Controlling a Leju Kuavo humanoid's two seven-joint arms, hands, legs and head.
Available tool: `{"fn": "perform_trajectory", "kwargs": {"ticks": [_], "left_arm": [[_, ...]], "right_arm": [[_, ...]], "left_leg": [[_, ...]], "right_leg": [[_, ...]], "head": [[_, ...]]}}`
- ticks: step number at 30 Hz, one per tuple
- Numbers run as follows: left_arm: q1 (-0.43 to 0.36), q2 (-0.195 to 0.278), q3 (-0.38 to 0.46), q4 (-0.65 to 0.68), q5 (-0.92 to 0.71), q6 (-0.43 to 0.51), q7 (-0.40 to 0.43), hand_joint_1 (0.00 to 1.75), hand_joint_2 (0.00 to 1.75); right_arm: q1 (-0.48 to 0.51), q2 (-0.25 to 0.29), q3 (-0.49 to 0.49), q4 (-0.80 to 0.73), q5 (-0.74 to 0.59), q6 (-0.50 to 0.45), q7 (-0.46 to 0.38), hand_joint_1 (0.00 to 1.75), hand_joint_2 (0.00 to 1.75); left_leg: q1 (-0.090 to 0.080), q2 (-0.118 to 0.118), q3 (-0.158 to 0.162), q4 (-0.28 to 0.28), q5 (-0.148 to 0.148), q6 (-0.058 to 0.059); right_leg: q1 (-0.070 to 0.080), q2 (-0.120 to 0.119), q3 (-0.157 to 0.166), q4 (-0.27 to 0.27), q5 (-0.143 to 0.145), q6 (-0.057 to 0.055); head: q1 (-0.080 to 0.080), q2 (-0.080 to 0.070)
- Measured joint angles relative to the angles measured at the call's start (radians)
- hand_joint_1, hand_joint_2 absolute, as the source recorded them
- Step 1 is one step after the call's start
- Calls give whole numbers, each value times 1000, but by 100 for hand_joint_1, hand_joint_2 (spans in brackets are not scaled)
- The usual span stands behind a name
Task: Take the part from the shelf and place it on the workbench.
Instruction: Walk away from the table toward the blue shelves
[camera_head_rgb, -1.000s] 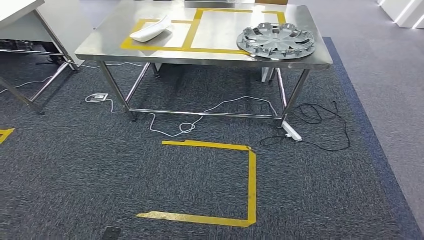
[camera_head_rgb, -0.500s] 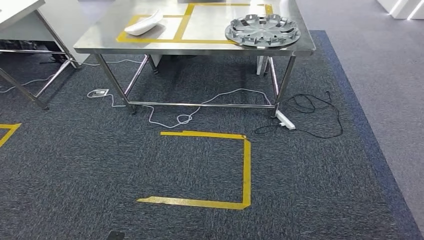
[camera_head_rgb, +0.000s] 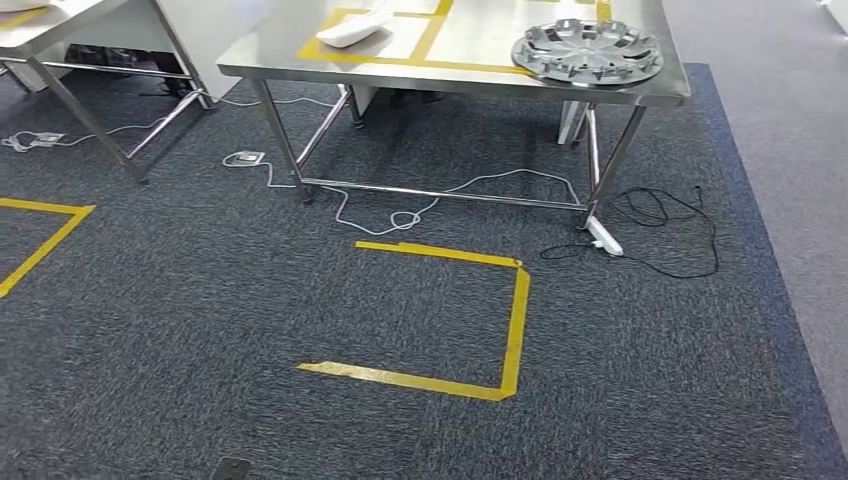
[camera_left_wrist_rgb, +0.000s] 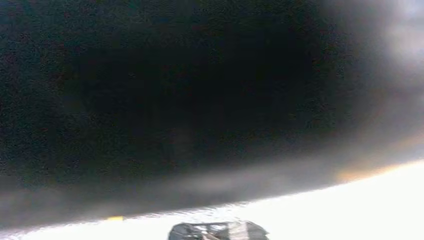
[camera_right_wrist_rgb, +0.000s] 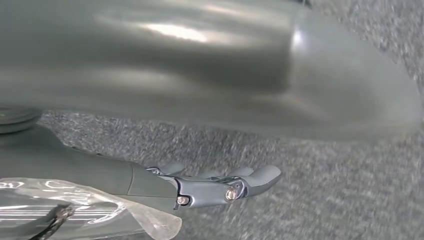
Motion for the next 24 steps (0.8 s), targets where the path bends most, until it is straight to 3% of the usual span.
{"fn": "perform_trajectory", "kwargs": {"ticks": [1,3,5,6,7,8,10,12,14,16,18,20,21,22,24], "left_arm": [[2,-1,1,0,0,-1,0,0,0],[3,-3,2,0,1,-1,0,0,0],[5,-5,3,0,0,-1,0,0,0],[6,-6,3,0,0,0,0,0,0],[7,-8,4,0,0,1,0,0,0],[7,-9,4,0,0,2,0,0,0],[6,-11,4,0,-1,4,0,0,0],[6,-13,4,0,-3,5,-1,0,0],[8,-14,4,0,-4,5,-1,0,0],[11,-15,5,0,-5,6,-1,0,0],[10,-16,5,0,-7,6,-1,0,0],[9,-16,5,0,-11,6,-1,0,0],[10,-16,5,0,-12,6,-1,0,0],[12,-16,5,0,-12,6,-1,0,0],[14,-16,5,0,-13,6,-1,0,0]], "right_arm": [[0,-1,0,0,1,1,0,0,0],[5,-4,1,0,4,2,1,0,0],[12,-6,1,0,7,4,2,0,0],[14,-7,1,0,9,5,2,0,0],[15,-8,1,0,10,6,2,0,0],[16,-9,1,0,12,8,2,0,0],[17,-10,1,0,15,12,-1,0,0],[19,-11,1,0,18,15,-4,0,0],[21,-11,1,0,18,16,-5,0,0],[21,-12,1,0,19,18,-5,0,0],[24,-12,1,0,19,18,-6,0,0],[30,-12,1,0,20,18,-6,0,0],[32,-13,1,0,21,18,-5,0,0],[32,-13,1,0,22,19,-5,0,0],[30,-13,1,0,25,20,-5,0,0]], "left_leg": [[3,-8,-6,-5,7,3],[4,-27,-24,-5,22,8],[3,-48,-44,-2,37,8],[2,-58,-53,1,44,7],[2,-68,-61,4,49,5],[2,-79,-68,7,54,2],[0,-98,-80,15,61,-5],[-1,-113,-90,20,68,-15],[2,-126,-98,21,75,-26],[4,-110,-116,52,50,-36],[6,-75,-162,161,-23,-46],[8,-61,-213,293,-86,-53],[9,-58,-218,321,-91,-55],[9,-55,-205,309,-76,-54],[7,-32,-133,186,-10,-46]], "right_leg": [[-2,21,-14,27,-21,7],[-8,72,-59,140,-94,19],[-12,89,-100,258,-149,25],[-12,91,-100,272,-150,26],[-13,93,-78,243,-132,25],[-15,100,-37,178,-102,24],[-19,137,47,32,-62,18],[-20,158,77,-28,-57,8],[-18,140,75,-30,-50,-5],[-20,118,75,-33,-40,-19],[-20,92,72,-35,-34,-28],[-17,64,67,-34,-32,-30],[-16,50,65,-33,-32,-30],[-16,37,65,-33,-32,-30],[-14,15,68,-32,-33,-28]], "head": [[2,0],[4,0],[4,0],[4,0],[4,0],[4,0],[3,0],[2,0],[3,0],[-1,0],[-8,0],[-11,0],[-11,0],[-11,0],[-11,0]]}}
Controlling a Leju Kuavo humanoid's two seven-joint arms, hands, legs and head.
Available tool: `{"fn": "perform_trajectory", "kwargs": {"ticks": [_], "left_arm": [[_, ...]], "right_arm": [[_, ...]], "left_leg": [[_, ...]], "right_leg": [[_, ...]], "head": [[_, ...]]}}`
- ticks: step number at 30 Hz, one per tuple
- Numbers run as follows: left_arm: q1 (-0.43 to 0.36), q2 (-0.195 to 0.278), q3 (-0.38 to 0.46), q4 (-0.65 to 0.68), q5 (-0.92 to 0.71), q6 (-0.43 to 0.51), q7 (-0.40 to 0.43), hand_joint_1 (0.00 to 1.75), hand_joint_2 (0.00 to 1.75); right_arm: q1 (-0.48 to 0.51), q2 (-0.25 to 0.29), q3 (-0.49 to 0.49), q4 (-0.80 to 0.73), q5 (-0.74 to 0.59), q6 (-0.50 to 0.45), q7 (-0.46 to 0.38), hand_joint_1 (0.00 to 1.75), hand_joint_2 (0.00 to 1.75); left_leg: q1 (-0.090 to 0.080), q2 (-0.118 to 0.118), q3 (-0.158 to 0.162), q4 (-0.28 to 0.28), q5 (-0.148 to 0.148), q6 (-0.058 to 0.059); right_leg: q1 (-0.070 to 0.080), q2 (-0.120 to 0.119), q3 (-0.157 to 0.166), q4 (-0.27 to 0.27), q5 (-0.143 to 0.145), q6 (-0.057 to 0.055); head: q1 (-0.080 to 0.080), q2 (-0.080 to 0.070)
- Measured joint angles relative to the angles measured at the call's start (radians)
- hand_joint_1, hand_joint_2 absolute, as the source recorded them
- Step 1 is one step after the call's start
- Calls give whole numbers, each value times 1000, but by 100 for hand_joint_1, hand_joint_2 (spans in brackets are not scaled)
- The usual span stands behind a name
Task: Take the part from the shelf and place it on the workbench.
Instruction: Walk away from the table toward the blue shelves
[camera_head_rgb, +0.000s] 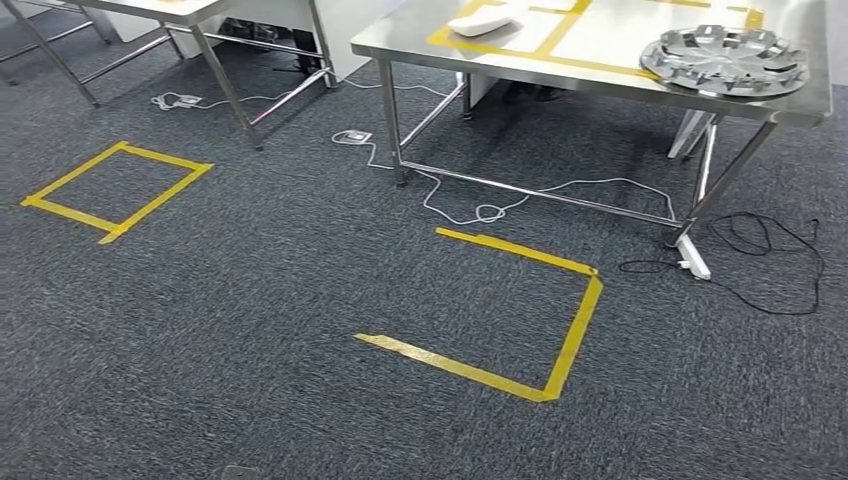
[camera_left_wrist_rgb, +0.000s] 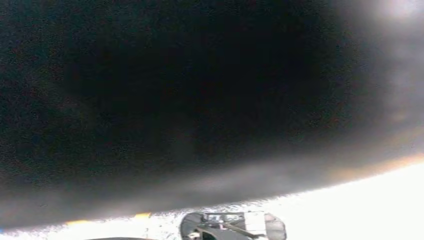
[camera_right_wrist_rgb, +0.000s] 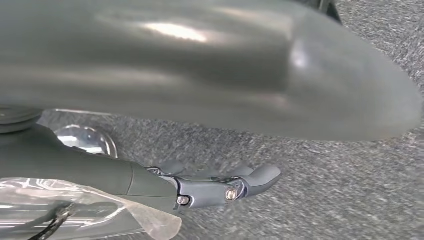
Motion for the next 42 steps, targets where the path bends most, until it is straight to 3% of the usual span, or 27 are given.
{"fn": "perform_trajectory", "kwargs": {"ticks": [2,3,5,6,8,10,11,12,13,14,16,17,19,21,23,26,28,29,30,32,33,34,36,37,39,40,42], "left_arm": [[-4,1,0,0,-1,0,0,0,0],[-6,1,0,0,-2,0,1,0,0],[-5,2,0,0,-6,-2,1,0,0],[-3,2,0,0,-8,-2,2,0,0],[-3,3,1,0,-11,-4,2,0,0],[-7,2,1,0,-16,-5,3,0,0],[-7,2,1,0,-18,-5,3,0,0],[-7,1,1,0,-20,-6,3,0,0],[-5,2,1,0,-20,-6,3,0,0],[-4,2,1,0,-20,-6,3,0,0],[-5,1,1,0,-20,-6,3,0,0],[-7,1,1,0,-20,-6,3,0,0],[-9,1,1,0,-21,-6,3,0,0],[-6,2,1,0,-23,-5,4,0,0],[-3,3,2,0,-25,-4,6,0,0],[-8,2,6,0,-27,-3,11,0,0],[-6,2,10,0,-28,-3,15,0,0],[-5,2,11,0,-29,-2,17,0,0],[-3,2,12,0,-29,-2,18,0,0],[-5,2,14,0,-30,0,19,0,0],[-7,2,15,0,-30,1,19,0,0],[-8,2,16,0,-31,1,19,0,0],[-7,2,18,0,-32,3,19,0,0],[-5,3,18,0,-32,3,19,0,0],[-5,2,19,0,-32,4,20,0,0],[-6,1,19,0,-32,4,20,0,0],[-8,0,19,0,-32,4,20,0,0]], "right_arm": [[-2,0,0,0,4,1,0,0,0],[-2,0,0,0,6,1,0,0,0],[-4,0,1,0,11,1,0,0,0],[-6,0,1,0,14,1,0,0,0],[-8,-1,4,0,19,1,1,0,0],[-6,-2,6,0,23,0,3,0,0],[-5,-2,6,0,24,-1,5,0,0],[-3,-2,6,0,25,-1,6,0,0],[-2,-2,6,0,25,-1,7,0,0],[-2,-2,6,0,25,-1,8,0,0],[-2,-2,7,0,26,-2,8,0,0],[-3,-3,7,0,26,-2,8,0,0],[-2,-3,7,0,27,-2,9,0,0],[-2,-4,8,0,28,-2,10,0,0],[-3,-5,8,0,29,-2,11,0,0],[0,-6,8,0,30,-2,12,0,0],[2,-6,8,0,31,-2,13,0,0],[1,-6,8,0,31,-2,13,0,0],[0,-6,8,0,32,-2,14,0,0],[-3,-6,8,0,34,-1,14,0,0],[-4,-6,8,0,35,0,14,0,0],[-5,-6,8,0,36,0,14,0,0],[-9,-6,8,0,38,0,14,0,0],[-11,-6,8,0,38,1,14,0,0],[-13,-7,8,0,39,1,13,0,0],[-12,-7,8,0,39,1,13,0,0],[-8,-7,8,0,39,1,13,0,0]], "left_leg": [[-9,48,63,-124,40,15],[-13,63,74,-153,45,22],[-15,53,70,-162,45,33],[-13,42,68,-165,48,38],[-9,21,65,-170,57,50],[-7,-3,57,-170,64,58],[-8,-17,54,-170,66,60],[-8,-30,52,-169,68,59],[-8,-43,51,-169,69,58],[-8,-57,51,-168,70,56],[-9,-82,49,-163,71,51],[-10,-93,45,-158,71,47],[-11,-113,34,-152,74,35],[-6,-129,24,-150,79,22],[-6,-103,7,-118,54,11],[-3,-38,-69,56,-46,-3],[0,-26,-95,130,-68,-7],[1,-22,-82,114,-51,-7],[1,-15,-51,60,-20,-5],[-4,30,25,-78,33,5],[-8,49,49,-125,46,11],[-11,60,57,-146,46,17],[-12,44,55,-152,47,28],[-10,33,56,-155,49,34],[-5,10,57,-163,56,46],[-5,0,56,-163,57,50],[-5,-26,54,-162,58,55]], "right_leg": [[6,-20,2,4,-4,8],[9,-30,1,6,-5,13],[11,-52,0,8,-7,23],[9,-45,-2,13,-14,29],[4,8,-29,72,-56,41],[-2,63,-91,207,-126,48],[-3,72,-122,272,-150,50],[-4,76,-141,309,-155,51],[-5,77,-142,307,-140,52],[-6,79,-124,266,-109,51],[-10,113,-62,131,-38,48],[-13,135,-37,73,-18,46],[-15,160,-17,28,-13,40],[-15,141,-13,24,-10,29],[-18,117,-12,18,-3,17],[-16,70,-14,16,-1,9],[-14,40,-16,17,-2,8],[-13,28,-16,17,-3,9],[-13,16,-14,17,-4,10],[-9,-6,-10,18,-9,17],[-6,-16,-9,20,-11,22],[-4,-26,-7,21,-13,26],[-2,-45,-4,20,-17,36],[-3,-39,-4,23,-23,41],[-7,10,-30,82,-65,51],[-9,43,-59,143,-97,54],[-11,72,-127,278,-150,58]], "head": [[0,0],[0,0],[0,0],[0,0],[3,0],[7,0],[6,0],[6,0],[6,0],[6,0],[6,0],[6,0],[5,0],[5,0],[1,0],[-10,0],[-9,0],[-10,0],[-10,0],[-10,0],[-9,0],[-9,0],[-9,0],[-8,0],[-4,0],[-1,0],[2,0]]}}
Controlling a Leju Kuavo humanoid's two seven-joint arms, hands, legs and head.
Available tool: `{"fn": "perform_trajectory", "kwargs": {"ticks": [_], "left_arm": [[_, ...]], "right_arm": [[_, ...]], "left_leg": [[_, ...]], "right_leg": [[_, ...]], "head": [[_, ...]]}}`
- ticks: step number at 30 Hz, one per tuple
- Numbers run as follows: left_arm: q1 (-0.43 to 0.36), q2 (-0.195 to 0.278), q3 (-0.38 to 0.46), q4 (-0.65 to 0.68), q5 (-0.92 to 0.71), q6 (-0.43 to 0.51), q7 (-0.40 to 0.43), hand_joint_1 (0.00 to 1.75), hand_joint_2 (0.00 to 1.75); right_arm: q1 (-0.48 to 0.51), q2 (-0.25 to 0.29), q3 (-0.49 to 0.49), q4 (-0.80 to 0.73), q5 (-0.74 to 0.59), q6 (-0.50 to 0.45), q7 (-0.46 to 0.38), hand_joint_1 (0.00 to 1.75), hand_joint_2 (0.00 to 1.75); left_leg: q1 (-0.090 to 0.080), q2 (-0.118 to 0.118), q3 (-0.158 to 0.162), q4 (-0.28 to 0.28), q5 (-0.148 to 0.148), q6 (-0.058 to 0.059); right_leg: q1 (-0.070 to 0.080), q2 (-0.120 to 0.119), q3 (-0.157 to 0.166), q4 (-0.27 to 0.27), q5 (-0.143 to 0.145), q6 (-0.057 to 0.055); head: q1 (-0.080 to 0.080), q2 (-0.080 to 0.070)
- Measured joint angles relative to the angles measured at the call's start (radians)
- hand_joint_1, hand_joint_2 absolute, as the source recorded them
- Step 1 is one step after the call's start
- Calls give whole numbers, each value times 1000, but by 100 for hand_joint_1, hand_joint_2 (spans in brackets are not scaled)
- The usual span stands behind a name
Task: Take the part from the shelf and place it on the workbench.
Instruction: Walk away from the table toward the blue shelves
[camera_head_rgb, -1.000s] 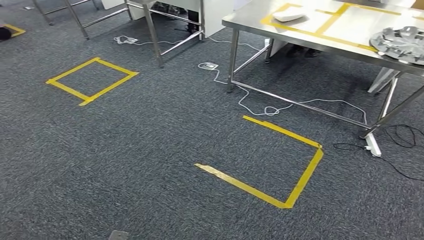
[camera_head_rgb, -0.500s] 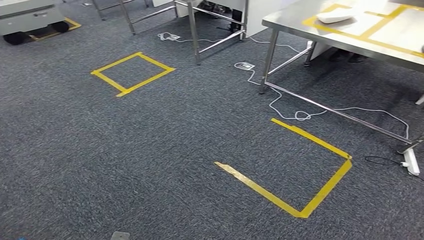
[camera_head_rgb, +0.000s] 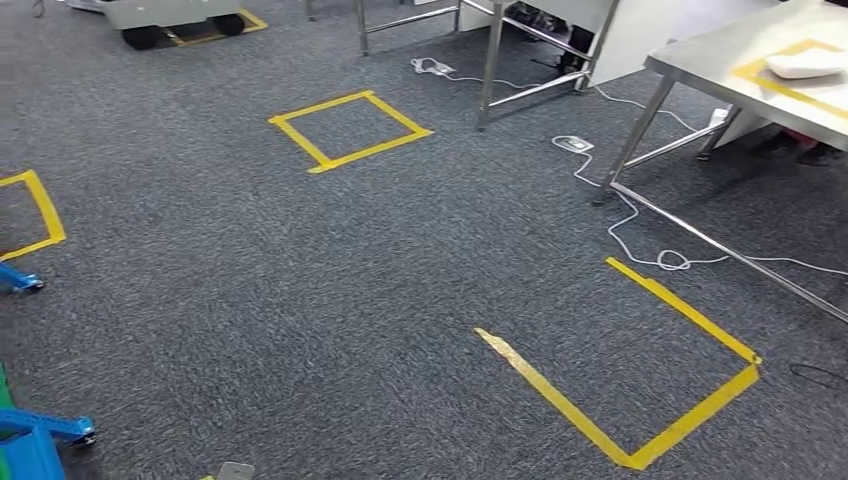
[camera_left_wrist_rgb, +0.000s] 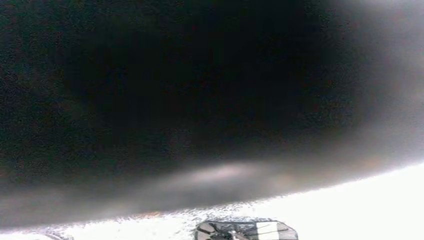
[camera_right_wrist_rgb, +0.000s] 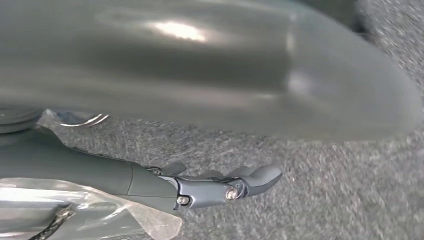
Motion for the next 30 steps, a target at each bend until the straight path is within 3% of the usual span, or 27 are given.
{"fn": "perform_trajectory", "kwargs": {"ticks": [1,2,4,6,8,9,10,12,14,15,16,17,18,20,22,23,25,27,29,30], "left_arm": [[1,0,0,0,0,0,0,0,0],[2,0,0,0,0,0,0,0,0],[3,-1,1,0,-1,0,0,0,0],[1,-1,1,0,-2,0,0,0,0],[1,-2,1,0,-3,0,0,0,0],[2,-1,1,0,-3,0,0,0,0],[4,0,2,0,-3,0,0,0,0],[3,2,3,0,-4,1,0,0,0],[0,1,4,0,-6,1,0,0,0],[0,1,4,0,-6,1,0,0,0],[1,1,4,0,-6,1,0,0,0],[3,1,4,0,-6,1,0,0,0],[5,2,4,0,-6,1,0,0,0],[5,2,5,0,-6,1,0,0,0],[1,2,5,0,-7,1,0,0,0],[1,1,5,0,-8,1,0,0,0],[4,2,6,0,-9,1,0,0,0],[5,2,7,0,-9,2,0,0,0],[2,1,8,0,-9,2,0,0,0],[1,0,9,0,-9,1,0,0,0]], "right_arm": [[1,0,0,0,0,0,0,0,0],[2,0,0,0,0,0,0,0,0],[2,0,0,0,1,0,0,0,0],[2,0,0,0,2,0,0,0,0],[2,-1,0,0,2,1,0,0,0],[2,-1,0,0,2,1,0,0,0],[1,-1,0,0,2,1,0,0,0],[1,-2,0,0,2,2,0,0,0],[4,-2,0,0,2,2,-1,0,0],[5,-2,0,0,2,2,-1,0,0],[5,-2,0,0,2,2,-1,0,0],[5,-2,0,0,2,2,-1,0,0],[5,-2,0,0,2,2,-1,0,0],[4,-2,0,0,3,2,-1,0,0],[3,-2,0,0,4,2,-1,0,0],[2,-2,0,0,4,2,-1,0,0],[-4,-2,0,0,6,2,-1,0,0],[-7,-2,0,0,7,2,-2,0,0],[-4,-2,1,0,7,2,-2,0,0],[-2,-2,1,0,8,2,-2,0,0]], "left_leg": [[0,-14,0,1,0,1],[-1,-27,2,1,0,0],[0,-55,7,2,-2,-2],[-2,-78,5,6,-5,-10],[1,-99,-5,10,-3,-23],[2,-111,-9,9,-1,-30],[2,-109,-12,12,-3,-37],[0,-70,-34,58,-32,-48],[3,-18,-95,181,-93,-58],[6,-7,-127,245,-116,-63],[8,-1,-149,285,-123,-66],[11,2,-151,287,-109,-68],[12,8,-135,253,-78,-69],[10,45,-70,124,-9,-66],[4,81,-30,41,12,-53],[0,86,-26,31,5,-46],[0,65,-27,27,3,-31],[3,44,-25,23,4,-18],[4,20,-24,22,3,-8],[3,7,-24,22,2,-5]], "right_leg": [[0,4,-19,31,0,1],[-1,6,-21,24,20,1],[-3,25,23,-91,100,-3],[-7,72,74,-210,150,-9],[-7,94,94,-248,151,-14],[-7,84,98,-253,151,-17],[-8,73,102,-257,153,-21],[-13,44,112,-267,155,-32],[-12,11,119,-270,151,-40],[-11,-5,121,-270,147,-40],[-11,-21,124,-270,144,-40],[-11,-34,128,-270,140,-39],[-11,-46,133,-269,136,-37],[-8,-68,144,-269,125,-29],[-2,-87,149,-267,113,-16],[1,-98,150,-268,108,-10],[0,-113,162,-270,101,0],[-3,-79,152,-233,72,8],[-4,-21,88,-106,12,10],[-3,-6,46,-32,-13,9]], "head": [[0,0],[0,0],[0,0],[0,0],[0,0],[1,0],[0,0],[-7,0],[-14,0],[-14,0],[-14,0],[-14,0],[-14,0],[-15,0],[-14,0],[-12,0],[-9,0],[-5,0],[2,0],[4,0]]}}
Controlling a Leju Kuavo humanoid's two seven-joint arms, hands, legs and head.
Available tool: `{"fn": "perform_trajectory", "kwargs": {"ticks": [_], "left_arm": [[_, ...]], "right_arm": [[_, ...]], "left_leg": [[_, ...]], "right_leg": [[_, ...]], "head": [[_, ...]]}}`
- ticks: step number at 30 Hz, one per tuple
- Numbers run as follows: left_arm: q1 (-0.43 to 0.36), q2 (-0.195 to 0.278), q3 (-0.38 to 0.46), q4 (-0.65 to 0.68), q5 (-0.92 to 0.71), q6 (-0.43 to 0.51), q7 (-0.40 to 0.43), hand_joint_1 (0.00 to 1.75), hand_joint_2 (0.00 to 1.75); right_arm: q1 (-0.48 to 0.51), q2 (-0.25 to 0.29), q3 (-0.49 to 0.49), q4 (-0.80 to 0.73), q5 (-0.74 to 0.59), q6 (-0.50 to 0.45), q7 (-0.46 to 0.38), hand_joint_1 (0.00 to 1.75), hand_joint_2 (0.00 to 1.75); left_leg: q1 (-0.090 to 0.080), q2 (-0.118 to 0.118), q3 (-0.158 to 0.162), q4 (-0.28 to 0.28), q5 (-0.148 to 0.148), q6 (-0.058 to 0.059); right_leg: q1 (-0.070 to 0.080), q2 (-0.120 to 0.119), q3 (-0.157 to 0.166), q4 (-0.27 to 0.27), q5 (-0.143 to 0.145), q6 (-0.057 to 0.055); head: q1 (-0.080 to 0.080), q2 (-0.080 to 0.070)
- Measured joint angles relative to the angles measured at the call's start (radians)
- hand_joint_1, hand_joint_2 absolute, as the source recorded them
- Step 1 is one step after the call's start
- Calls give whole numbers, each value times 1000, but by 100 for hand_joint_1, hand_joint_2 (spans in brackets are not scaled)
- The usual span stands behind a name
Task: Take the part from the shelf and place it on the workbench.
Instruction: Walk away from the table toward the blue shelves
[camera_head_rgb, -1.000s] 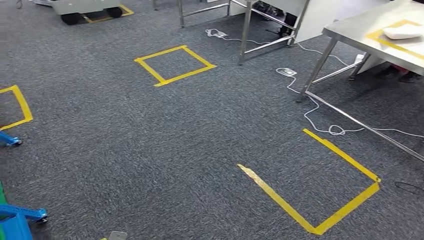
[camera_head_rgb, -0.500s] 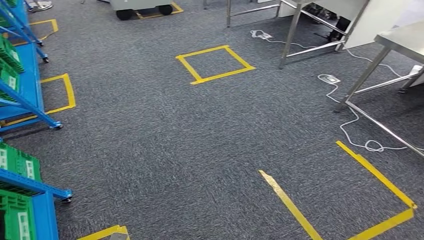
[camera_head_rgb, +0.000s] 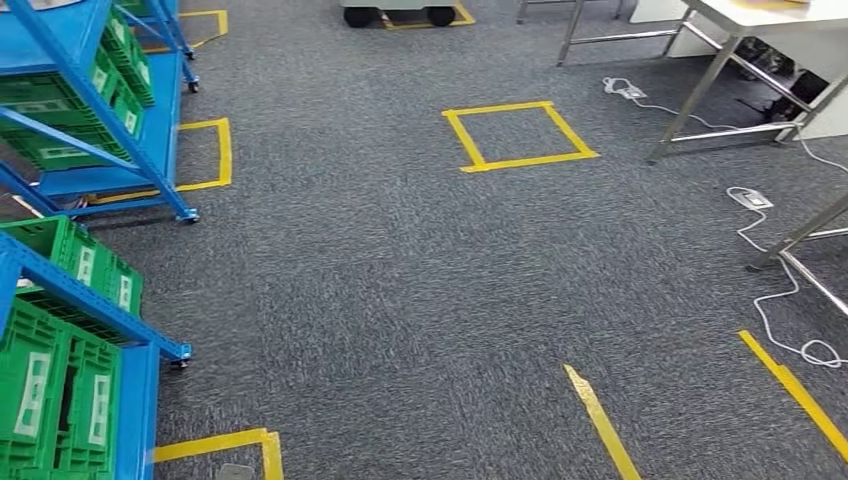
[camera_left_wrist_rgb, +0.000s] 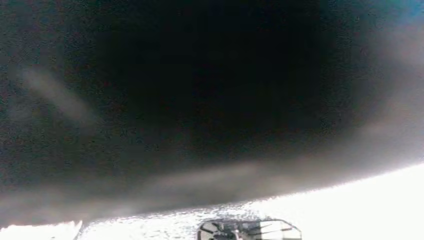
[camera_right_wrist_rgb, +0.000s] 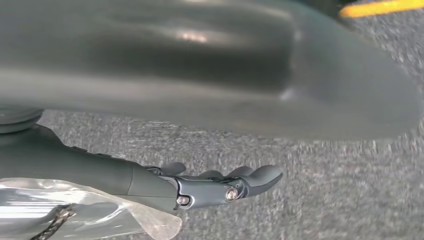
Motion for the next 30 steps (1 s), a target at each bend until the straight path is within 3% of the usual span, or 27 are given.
{"fn": "perform_trajectory", "kwargs": {"ticks": [1,2,3,5,6,8,10,11,13,14,16,17,18,20,21,23,25,27,28,30], "left_arm": [[0,0,1,0,0,0,0,0,0],[1,0,3,0,0,0,0,0,0],[1,0,4,0,0,0,0,0,0],[1,-2,6,0,0,-1,0,0,0],[0,-3,7,1,0,-1,0,0,0],[-1,-6,9,1,-1,-2,0,0,0],[2,-5,11,1,-2,-2,0,0,0],[4,-4,12,1,-3,-2,0,0,0],[3,-2,13,1,-3,-1,0,0,0],[1,-2,13,1,-4,-1,0,0,0],[-1,-2,14,1,-5,-1,0,0,0],[0,-2,14,1,-6,-1,1,0,0],[2,-1,14,1,-7,-1,1,0,0],[5,0,15,1,-8,-1,2,0,0],[4,0,15,1,-8,-1,2,0,0],[1,-1,15,1,-8,-1,2,0,0],[2,-1,15,2,-8,-1,2,0,0],[3,0,15,2,-7,-1,1,0,0],[2,0,15,2,-6,-1,1,0,0],[0,-1,15,2,-4,-2,-1,0,0]], "right_arm": [[2,0,0,0,1,0,0,0,0],[3,0,0,0,1,1,0,0,0],[3,0,0,0,2,1,1,0,0],[3,-2,0,0,2,1,0,0,0],[3,-3,0,0,3,1,0,0,0],[3,-7,0,0,5,2,0,0,0],[2,-6,0,1,7,3,0,0,0],[1,-6,0,1,8,3,0,0,0],[1,-6,-1,1,9,4,0,0,0],[2,-6,-1,1,10,4,0,0,0],[4,-6,-1,1,11,5,0,0,0],[4,-6,-1,1,12,5,0,0,0],[4,-6,-1,2,12,5,0,0,0],[3,-6,-1,2,13,6,0,0,0],[3,-6,-1,2,13,6,0,0,0],[0,-7,-1,2,13,6,0,0,0],[-3,-7,-1,2,13,6,0,0,0],[-6,-7,-1,2,14,6,-1,0,0],[-6,-7,-1,2,14,6,-1,0,0],[-3,-7,0,2,15,7,-2,0,0]], "left_leg": [[-2,-13,1,0,-1,3],[-4,-27,3,0,-3,4],[-6,-42,6,0,-5,4],[-10,-69,14,1,-9,4],[-11,-81,15,2,-11,2],[-7,-101,9,3,-11,-7],[-3,-116,3,3,-10,-20],[-4,-107,1,7,-14,-27],[-6,-63,-24,64,-47,-40],[-4,-35,-53,120,-72,-48],[5,-12,-116,236,-110,-62],[9,-8,-131,259,-106,-67],[14,-3,-128,247,-84,-72],[19,25,-72,132,-16,-78],[18,47,-41,73,5,-75],[12,71,-12,16,11,-59],[7,53,-16,17,6,-40],[9,34,-16,13,6,-26],[11,23,-16,11,6,-19],[10,0,-14,10,3,-9]], "right_leg": [[1,7,-36,54,-10,-2],[2,10,-56,71,3,-5],[3,13,-56,45,37,-11],[5,43,-17,-80,128,-28],[5,63,3,-138,158,-37],[8,87,30,-194,168,-48],[6,72,44,-215,165,-49],[4,62,50,-225,167,-50],[-2,35,69,-244,168,-53],[-1,21,76,-246,165,-54],[-1,-11,85,-247,155,-56],[-1,-25,89,-246,149,-54],[-2,-37,93,-246,142,-52],[-4,-60,108,-246,127,-42],[-3,-70,117,-244,119,-35],[2,-87,129,-243,106,-21],[3,-103,141,-245,102,-11],[-2,-76,136,-225,82,-4],[-4,-49,114,-184,59,-1],[-6,1,32,-41,2,-1]], "head": [[1,0],[1,0],[2,0],[1,0],[-1,0],[0,0],[3,0],[1,0],[-6,0],[-11,0],[-13,0],[-13,0],[-13,0],[-13,0],[-14,0],[-14,0],[-12,0],[-8,0],[-5,0],[0,0]]}}
